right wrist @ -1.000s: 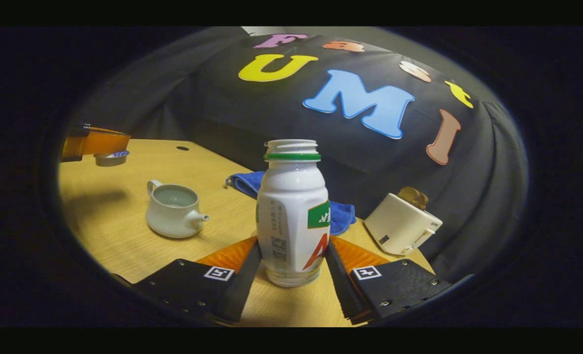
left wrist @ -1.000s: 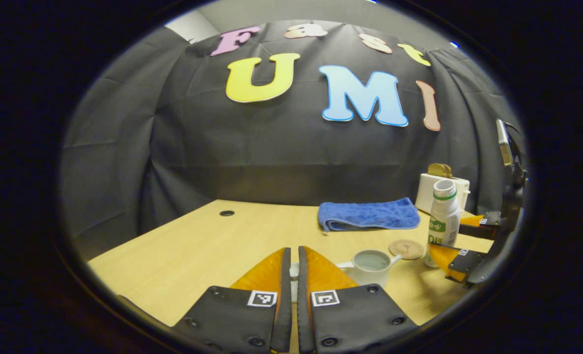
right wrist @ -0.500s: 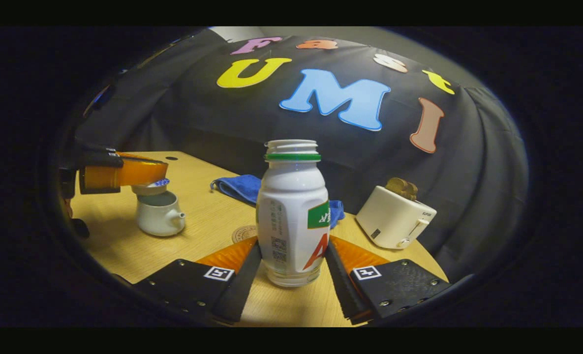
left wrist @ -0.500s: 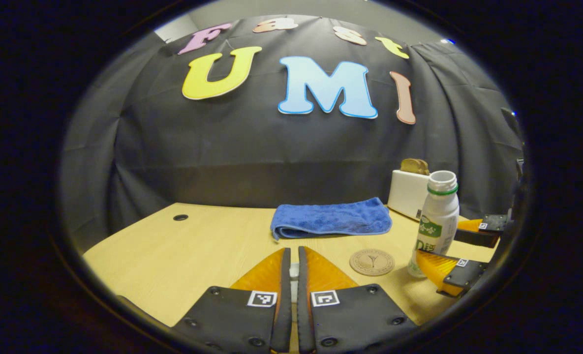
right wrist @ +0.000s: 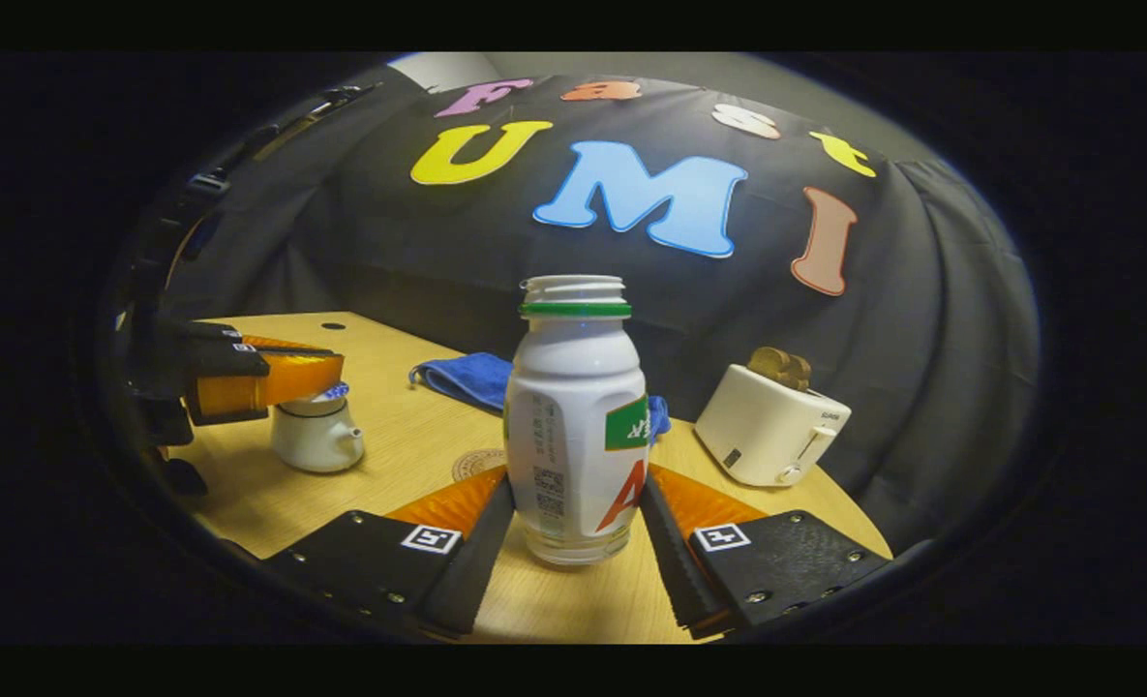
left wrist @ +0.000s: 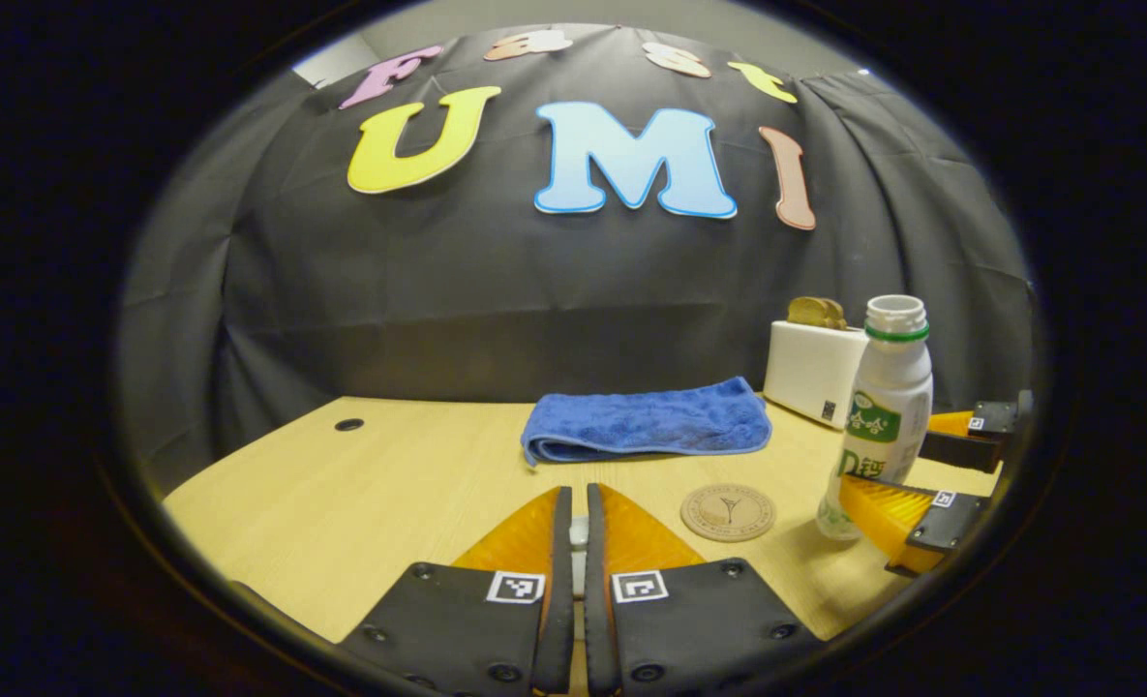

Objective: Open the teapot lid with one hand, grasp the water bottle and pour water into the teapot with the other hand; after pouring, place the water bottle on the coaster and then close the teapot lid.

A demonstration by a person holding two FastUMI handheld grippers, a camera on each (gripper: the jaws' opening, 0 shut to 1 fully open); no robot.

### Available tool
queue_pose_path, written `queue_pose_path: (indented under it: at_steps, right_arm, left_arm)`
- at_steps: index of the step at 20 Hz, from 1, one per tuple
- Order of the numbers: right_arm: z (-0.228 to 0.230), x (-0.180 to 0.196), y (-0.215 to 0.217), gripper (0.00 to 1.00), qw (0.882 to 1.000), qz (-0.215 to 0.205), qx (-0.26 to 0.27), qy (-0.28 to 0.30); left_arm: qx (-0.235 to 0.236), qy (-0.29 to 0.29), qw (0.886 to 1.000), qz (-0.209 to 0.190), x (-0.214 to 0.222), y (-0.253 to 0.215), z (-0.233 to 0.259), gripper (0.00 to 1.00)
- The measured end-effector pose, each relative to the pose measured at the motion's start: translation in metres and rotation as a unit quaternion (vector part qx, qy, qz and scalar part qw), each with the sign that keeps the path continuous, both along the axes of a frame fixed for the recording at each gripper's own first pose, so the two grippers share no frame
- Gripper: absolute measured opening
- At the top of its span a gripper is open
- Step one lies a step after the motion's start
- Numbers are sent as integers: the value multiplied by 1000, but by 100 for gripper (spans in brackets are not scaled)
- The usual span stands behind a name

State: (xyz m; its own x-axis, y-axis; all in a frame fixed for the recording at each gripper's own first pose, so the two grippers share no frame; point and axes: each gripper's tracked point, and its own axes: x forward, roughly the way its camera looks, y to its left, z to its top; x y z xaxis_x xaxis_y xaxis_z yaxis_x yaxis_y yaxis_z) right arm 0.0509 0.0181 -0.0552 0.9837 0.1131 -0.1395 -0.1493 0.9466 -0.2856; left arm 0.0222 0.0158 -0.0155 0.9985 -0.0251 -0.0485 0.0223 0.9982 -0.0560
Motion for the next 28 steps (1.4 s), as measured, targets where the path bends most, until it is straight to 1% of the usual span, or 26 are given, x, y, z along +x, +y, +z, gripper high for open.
queue_pose_path:
  at_steps: [2, 3, 4, 5, 6, 8, 14, 15, 18, 19, 20, 21, 22, 23, 26, 28]
  right_arm:
    - [1, 0, 2, 73, 1000, 1, 1, 0]
    - [0, -1, 2, 73, 1000, 2, 2, 1]
    - [-1, 0, 3, 73, 1000, 2, 2, 3]
    - [0, 0, 2, 73, 1000, 2, 2, 4]
    - [0, -1, 1, 73, 1000, 1, 3, 4]
    - [0, -1, 1, 73, 1000, 1, 4, 3]
    - [4, -3, 1, 73, 1000, 0, 7, 1]
    - [4, -2, 1, 73, 1000, -1, 7, 2]
    - [4, -3, 1, 73, 1000, 1, 10, 3]
    - [5, -3, 1, 73, 1000, 0, 9, 3]
    - [5, -4, 0, 73, 1000, 1, 10, 3]
    - [4, -4, 2, 73, 1000, 2, 11, 4]
    - [3, -3, 2, 73, 1000, 3, 13, 6]
    - [3, -3, 2, 73, 1000, 3, 13, 8]
    - [-1, -3, 6, 73, 1000, 8, 19, 14]
    - [-3, -3, 7, 73, 1000, 8, 22, 17]
  left_arm:
    - [8, -5, 1000, 4, 0, 0, 2, 15]
    - [11, -5, 1000, 8, -1, 1, 0, 8]
    - [16, -7, 1000, 11, -1, 1, 1, 12]
    - [21, -9, 1000, 13, -1, 1, 1, 12]
    - [25, -10, 1000, 15, -1, 1, 0, 15]
    - [29, -8, 999, 16, -1, 2, -3, 15]
    - [15, -1, 1000, 15, 0, 2, -9, 15]
    - [18, -1, 1000, 16, 1, 1, -11, 15]
    - [49, -8, 998, 26, 0, -1, -11, 15]
    - [52, -10, 998, 27, -1, -1, -12, 15]
    - [51, -11, 998, 28, 0, -1, -12, 17]
    - [43, -12, 999, 20, 0, -3, -13, 24]
    - [30, -13, 999, -1, -1, -13, -12, 29]
    - [28, -16, 999, -18, -2, -22, -12, 46]
    - [55, -24, 998, -19, -8, -25, -6, 100]
    - [57, -42, 997, -17, -12, -25, 3, 100]
